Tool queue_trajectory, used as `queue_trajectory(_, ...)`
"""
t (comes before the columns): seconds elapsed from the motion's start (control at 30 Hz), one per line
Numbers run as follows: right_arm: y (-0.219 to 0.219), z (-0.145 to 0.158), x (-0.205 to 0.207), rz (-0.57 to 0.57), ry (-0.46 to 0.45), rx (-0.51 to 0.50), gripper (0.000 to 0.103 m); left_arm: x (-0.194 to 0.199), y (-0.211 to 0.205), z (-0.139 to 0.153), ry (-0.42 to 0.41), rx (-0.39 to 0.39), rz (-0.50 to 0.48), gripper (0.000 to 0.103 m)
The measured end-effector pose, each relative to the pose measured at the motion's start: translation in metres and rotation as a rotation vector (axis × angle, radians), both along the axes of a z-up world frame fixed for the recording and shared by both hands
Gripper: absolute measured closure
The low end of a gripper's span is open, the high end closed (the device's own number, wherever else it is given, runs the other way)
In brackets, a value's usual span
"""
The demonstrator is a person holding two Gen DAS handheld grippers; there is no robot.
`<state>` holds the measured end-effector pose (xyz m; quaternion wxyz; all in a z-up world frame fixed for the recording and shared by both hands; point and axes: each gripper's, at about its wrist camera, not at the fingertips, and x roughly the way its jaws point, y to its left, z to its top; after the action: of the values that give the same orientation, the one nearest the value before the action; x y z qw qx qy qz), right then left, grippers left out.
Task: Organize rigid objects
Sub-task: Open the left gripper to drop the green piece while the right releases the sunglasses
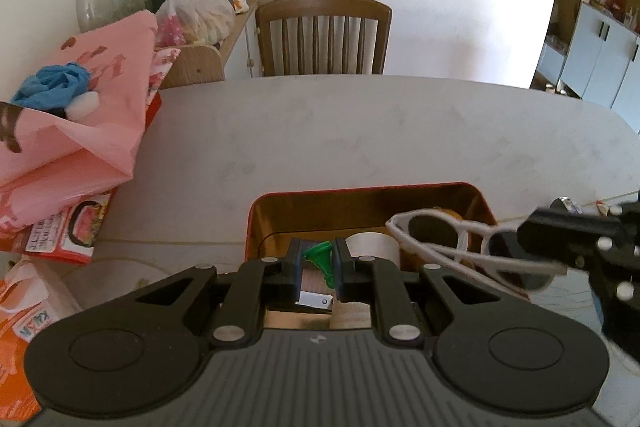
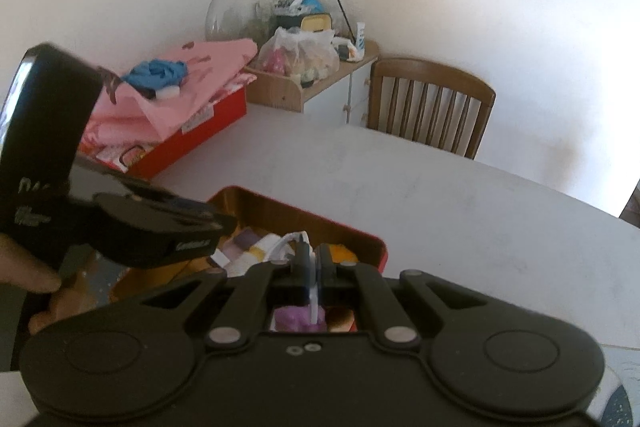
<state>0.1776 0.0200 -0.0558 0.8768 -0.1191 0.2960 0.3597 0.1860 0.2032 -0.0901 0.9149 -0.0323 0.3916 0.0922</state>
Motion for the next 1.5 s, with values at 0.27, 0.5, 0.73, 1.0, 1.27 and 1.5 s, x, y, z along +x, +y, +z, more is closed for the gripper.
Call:
queue_trajectory(0.27, 0.005, -0.013, -0.001, 0.009, 0.044, -0.035, 0.100, 0.013, 0.003, -0.017, 0.048, -0.024, -0.007, 0.089)
queue_trajectory(0.5, 0.000, -0.015, 0.002, -0.009, 0.105, -0.031, 0.087, 0.019, 0.008, -0.029, 0.099, -0.032, 0.016, 0.088)
queue_trajectory(0.73, -0.011, -0.016, 0.009, -0.043, 0.175, -0.007, 0.073, 0.013, 0.012, -0.033, 0.110, -0.055, 0.036, 0.088)
queue_trajectory(1.0, -0.021, -0.012, 0.004, -0.057, 0.190, 0.005, 0.062, 0.002, 0.014, -0.032, 0.114, -0.068, 0.039, 0.088)
queue_trajectory(1.27, -0.026, -0.001, -0.004, -0.057, 0.152, 0.016, 0.037, -0.016, 0.008, -0.023, 0.092, -0.067, 0.035, 0.086)
queue_trajectory(1.5, -0.039, 0.010, -0.010, -0.060, 0.144, 0.036, 0.033, -0.031, 0.002, -0.005, 0.043, -0.074, 0.036, 0.071)
